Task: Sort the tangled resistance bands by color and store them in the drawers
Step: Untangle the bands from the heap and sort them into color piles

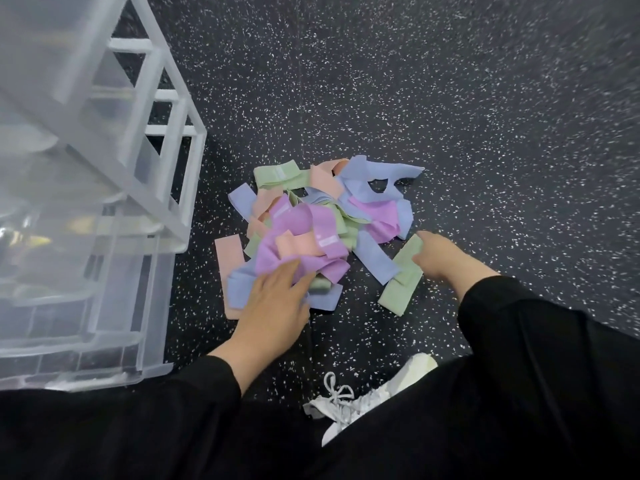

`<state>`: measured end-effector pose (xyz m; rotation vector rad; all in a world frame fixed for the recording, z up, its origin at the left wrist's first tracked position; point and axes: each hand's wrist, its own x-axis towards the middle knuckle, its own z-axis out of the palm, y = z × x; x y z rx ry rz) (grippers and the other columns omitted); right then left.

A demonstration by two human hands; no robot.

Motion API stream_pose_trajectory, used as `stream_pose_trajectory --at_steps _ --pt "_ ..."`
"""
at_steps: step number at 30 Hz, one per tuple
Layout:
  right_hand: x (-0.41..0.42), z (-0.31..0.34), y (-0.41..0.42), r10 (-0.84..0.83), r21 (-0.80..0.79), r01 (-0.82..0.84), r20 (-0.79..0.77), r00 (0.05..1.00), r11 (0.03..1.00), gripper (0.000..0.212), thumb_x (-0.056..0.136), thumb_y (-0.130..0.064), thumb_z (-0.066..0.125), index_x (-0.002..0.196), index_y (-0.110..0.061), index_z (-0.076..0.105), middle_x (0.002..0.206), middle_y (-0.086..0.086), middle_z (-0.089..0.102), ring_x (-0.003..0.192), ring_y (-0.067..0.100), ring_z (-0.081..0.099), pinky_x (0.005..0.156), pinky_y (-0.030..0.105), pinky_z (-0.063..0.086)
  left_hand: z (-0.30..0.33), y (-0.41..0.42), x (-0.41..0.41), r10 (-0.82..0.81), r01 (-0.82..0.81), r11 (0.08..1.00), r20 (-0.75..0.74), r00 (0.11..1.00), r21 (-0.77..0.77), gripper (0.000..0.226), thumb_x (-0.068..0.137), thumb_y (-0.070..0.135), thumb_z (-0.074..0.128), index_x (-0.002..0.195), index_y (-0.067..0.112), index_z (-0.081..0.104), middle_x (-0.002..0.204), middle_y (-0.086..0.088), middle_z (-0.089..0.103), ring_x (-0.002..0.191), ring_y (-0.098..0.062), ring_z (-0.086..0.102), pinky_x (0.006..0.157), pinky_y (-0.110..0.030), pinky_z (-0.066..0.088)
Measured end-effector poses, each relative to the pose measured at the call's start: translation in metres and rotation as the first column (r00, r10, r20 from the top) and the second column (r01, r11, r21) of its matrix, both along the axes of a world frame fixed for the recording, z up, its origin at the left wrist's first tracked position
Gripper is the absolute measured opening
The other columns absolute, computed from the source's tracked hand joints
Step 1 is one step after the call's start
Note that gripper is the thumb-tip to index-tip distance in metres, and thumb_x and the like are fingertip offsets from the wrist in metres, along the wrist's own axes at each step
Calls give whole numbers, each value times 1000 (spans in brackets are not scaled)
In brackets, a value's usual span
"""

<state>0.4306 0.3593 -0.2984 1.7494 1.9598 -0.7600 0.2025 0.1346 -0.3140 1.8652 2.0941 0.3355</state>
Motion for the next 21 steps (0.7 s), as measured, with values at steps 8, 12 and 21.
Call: stream_pose_trajectory --at_steps 8,12,21 --pt "0 -21 7 -50 57 46 62 997 997 45 92 -13 44 137 -16 51 139 19 46 118 42 56 98 47 50 -7 32 5 -23 22 955 3 1000 -295 62 102 37 49 159 31 26 169 -2 22 155 -25 21 125 -49 18" --pt "-5 -12 6 -144 207 109 163 976 972 30 92 -19 46 118 -21 61 131 10 52 125 36 47 106 55 35 -7 30 5 15 -2 981 61 998 -195 52 99 34 55 150 28 45 155 -2 45 145 -24 38 117 -49 32" --pt "-22 86 -13 -211 191 438 -667 714 879 21 89 -21 51 91 0 54 75 5 47 66 19 38 55 29 28 44 18 21 339 -340 935 543 768 -102 36 102 18 56 138 24 60 127 11 62 106 -3 56 93 -16 38"
